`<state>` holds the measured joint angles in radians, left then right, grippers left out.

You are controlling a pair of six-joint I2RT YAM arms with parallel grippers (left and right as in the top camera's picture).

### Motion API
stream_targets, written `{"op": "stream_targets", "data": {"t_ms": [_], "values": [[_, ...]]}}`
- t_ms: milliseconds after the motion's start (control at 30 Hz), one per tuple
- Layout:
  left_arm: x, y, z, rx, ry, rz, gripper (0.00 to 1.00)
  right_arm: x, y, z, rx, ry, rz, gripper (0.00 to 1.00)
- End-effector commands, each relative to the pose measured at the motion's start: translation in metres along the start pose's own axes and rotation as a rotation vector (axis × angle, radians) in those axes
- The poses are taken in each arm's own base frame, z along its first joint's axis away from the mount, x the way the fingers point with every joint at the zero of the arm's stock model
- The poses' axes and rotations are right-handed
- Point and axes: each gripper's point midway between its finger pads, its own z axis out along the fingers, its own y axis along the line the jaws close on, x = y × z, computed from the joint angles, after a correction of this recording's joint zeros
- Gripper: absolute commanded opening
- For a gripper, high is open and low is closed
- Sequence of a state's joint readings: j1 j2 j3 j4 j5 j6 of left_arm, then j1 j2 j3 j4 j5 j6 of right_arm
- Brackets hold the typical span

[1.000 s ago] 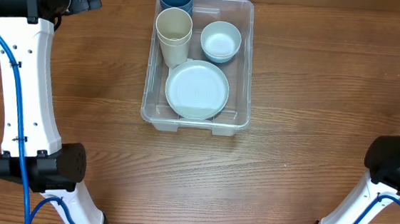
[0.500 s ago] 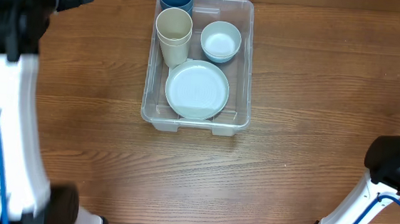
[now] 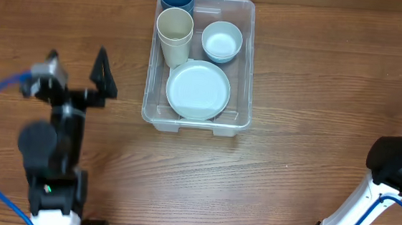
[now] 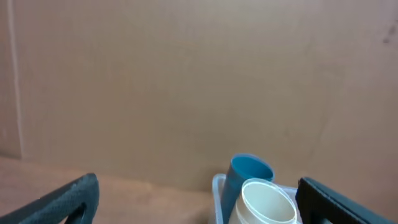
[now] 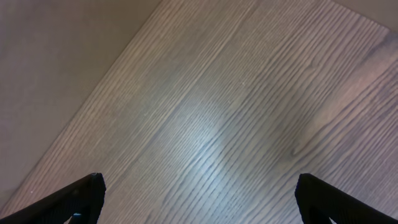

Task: Pack container

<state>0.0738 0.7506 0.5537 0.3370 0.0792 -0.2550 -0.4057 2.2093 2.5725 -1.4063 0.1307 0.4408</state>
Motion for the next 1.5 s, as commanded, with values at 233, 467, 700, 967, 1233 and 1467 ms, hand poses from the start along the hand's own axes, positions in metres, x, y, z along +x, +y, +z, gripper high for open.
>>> {"op": "stream_targets", "data": {"t_ms": [233, 467, 700, 967, 1233, 1467], "values": [[0.078, 0.021, -0.08, -0.002, -0.147, 0.025, 1.0, -0.009, 0.002, -0.015, -0.019, -0.041, 0.009, 1.0], [0.128, 0.037, -0.09, -0.076, 0.051, 0.055, 1.0, -0.009, 0.002, -0.015, -0.019, -0.041, 0.009, 1.0], [0.163, 0.049, -0.101, -0.111, 0.199, 0.135, 1.0, -0.009, 0.002, -0.015, -0.019, -0.041, 0.009, 1.0], [0.163, 0.049, -0.101, -0.116, 0.199, 0.136, 1.0, -0.009, 0.002, -0.015, -0.02, -0.04, 0.009, 1.0], [0.163, 0.049, -0.101, -0.116, 0.199, 0.136, 1.0, -0.009, 0.002, -0.015, -0.019, -0.041, 0.009, 1.0], [0.163, 0.049, -0.101, -0.116, 0.199, 0.136, 1.0, -0.002, 0.022, -0.03, -0.054, -0.053, -0.022, 1.0]]}}
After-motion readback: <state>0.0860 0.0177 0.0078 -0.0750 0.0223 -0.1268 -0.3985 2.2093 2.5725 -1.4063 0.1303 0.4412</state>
